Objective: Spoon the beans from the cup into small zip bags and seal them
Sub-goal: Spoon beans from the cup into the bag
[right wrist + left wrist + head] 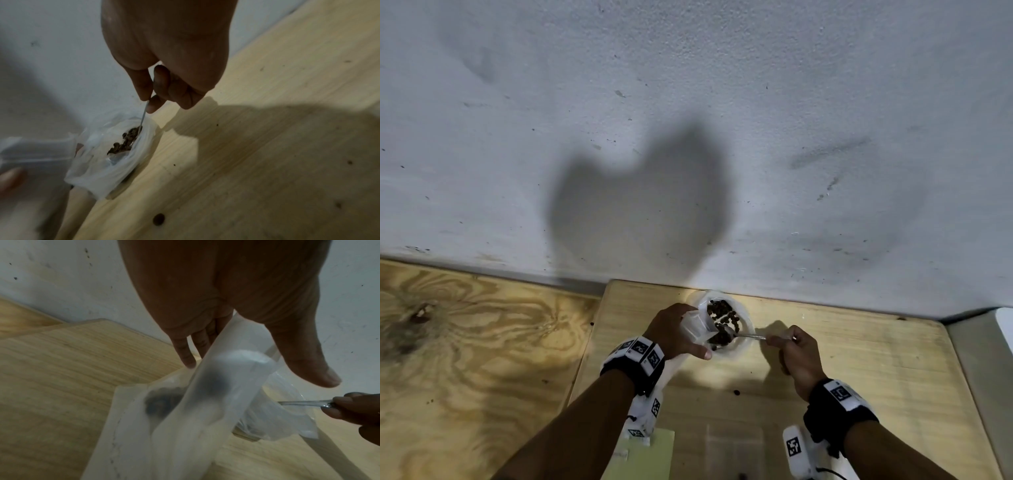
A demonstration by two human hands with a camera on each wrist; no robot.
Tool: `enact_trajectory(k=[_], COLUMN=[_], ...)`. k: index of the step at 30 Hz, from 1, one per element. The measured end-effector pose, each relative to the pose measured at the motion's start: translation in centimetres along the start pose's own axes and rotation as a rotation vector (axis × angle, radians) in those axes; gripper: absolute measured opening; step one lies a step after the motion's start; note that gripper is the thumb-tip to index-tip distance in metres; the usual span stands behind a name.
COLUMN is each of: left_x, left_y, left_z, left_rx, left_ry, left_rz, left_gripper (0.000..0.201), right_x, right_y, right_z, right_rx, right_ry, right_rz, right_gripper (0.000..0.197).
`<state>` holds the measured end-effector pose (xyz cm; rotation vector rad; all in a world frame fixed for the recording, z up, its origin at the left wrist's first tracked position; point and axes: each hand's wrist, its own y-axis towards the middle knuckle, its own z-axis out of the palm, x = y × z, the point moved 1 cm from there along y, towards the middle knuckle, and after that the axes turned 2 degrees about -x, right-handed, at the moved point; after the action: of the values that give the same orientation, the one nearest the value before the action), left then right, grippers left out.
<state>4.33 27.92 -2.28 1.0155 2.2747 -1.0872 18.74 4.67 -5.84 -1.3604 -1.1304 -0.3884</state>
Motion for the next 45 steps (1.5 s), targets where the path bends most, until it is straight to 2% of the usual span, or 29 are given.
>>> enact_trajectory(k=[2, 4, 14, 19, 25, 36, 41, 45], left_x=[0.0, 0.0, -0.3, -0.4, -0.4, -0.5, -0.5, -0.6], left_y=[-0.1, -0.2, -1.4, -2.2, -2.7, -3.1, -3.0, -3.0], left_z=[-0.1, -0.2, 0.4, 1.2, 1.8, 2.4, 2.5, 2.3], left_rx=[0.003, 0.004, -0.026, -0.056, -0.077, -0.074, -0.072, -0.067], left_ry=[-0.004, -0.012, -0.010, -0.014, 0.014, -0.012, -0.004, -0.026], left_rz=[0.000, 0.000, 0.048, 0.077, 0.089, 0.038, 0.036, 0.036], left_gripper=[0.102, 0.103, 0.109, 0.111, 0.117, 0.123, 0.122, 0.121], right_x=[0.2, 0.6, 4.9, 4.6, 3.2, 2.9, 3.6, 4.3], right_y=[0.1, 0.0, -1.9, -3.6, -5.1, -7.4, -7.7, -6.9], right_z=[-0.4, -0.9, -3.6, -3.7, -2.9, -2.5, -1.7, -1.9], right_rx=[-0.025, -0.027, 0.071, 0.119, 0.095, 0.015, 0.050, -0.020], right_ry=[0.057, 0.086, 0.185, 0.168, 0.154, 0.012, -0.001, 0.105], right_rz=[0.072, 0.073, -0.116, -0.166, -0.220, -0.447, -0.464, -0.366], right_gripper=[0.039, 0.038, 0.036, 0.024, 0.029, 0.040, 0.040, 0.033])
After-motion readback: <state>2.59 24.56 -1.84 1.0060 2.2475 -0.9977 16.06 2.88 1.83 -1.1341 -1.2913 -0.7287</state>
